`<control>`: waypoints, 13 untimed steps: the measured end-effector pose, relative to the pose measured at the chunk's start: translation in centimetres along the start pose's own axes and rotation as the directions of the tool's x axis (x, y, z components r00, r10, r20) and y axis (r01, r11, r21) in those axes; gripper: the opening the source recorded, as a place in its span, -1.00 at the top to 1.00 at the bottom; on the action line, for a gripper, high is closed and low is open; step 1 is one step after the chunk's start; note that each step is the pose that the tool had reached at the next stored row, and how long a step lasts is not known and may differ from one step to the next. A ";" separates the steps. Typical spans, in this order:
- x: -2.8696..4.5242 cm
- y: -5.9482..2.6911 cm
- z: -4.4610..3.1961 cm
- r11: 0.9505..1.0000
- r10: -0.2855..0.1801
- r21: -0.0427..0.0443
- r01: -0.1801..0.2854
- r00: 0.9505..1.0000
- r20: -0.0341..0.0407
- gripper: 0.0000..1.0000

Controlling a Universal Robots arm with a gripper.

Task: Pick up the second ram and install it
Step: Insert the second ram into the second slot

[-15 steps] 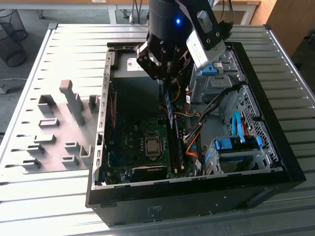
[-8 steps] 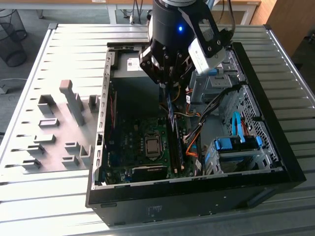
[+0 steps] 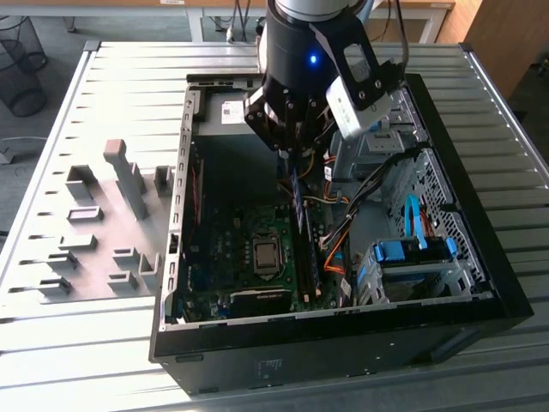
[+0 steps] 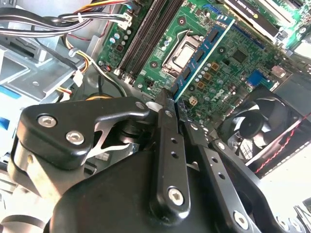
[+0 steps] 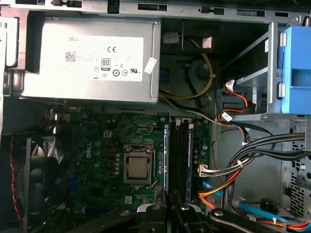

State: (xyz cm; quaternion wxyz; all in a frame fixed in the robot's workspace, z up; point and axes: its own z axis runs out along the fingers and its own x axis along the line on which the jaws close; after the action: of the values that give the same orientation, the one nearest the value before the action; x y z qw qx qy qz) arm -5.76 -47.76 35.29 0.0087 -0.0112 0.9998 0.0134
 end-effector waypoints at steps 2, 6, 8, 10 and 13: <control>-0.08 -0.01 0.16 1.000 0.001 0.000 -0.001 1.000 0.000 0.73; -0.36 -0.03 0.64 1.000 0.002 0.000 -0.002 1.000 -0.002 0.73; -0.49 -0.03 0.88 1.000 0.003 0.000 -0.003 1.000 -0.003 0.73; -0.50 -0.03 0.93 1.000 0.004 0.000 -0.004 1.000 -0.003 0.73; -0.51 -0.04 0.95 1.000 0.004 0.000 -0.004 1.000 -0.003 0.73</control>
State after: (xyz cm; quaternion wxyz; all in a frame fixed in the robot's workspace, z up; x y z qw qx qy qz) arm -5.23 -47.76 34.35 0.0074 -0.0093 0.9998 0.0134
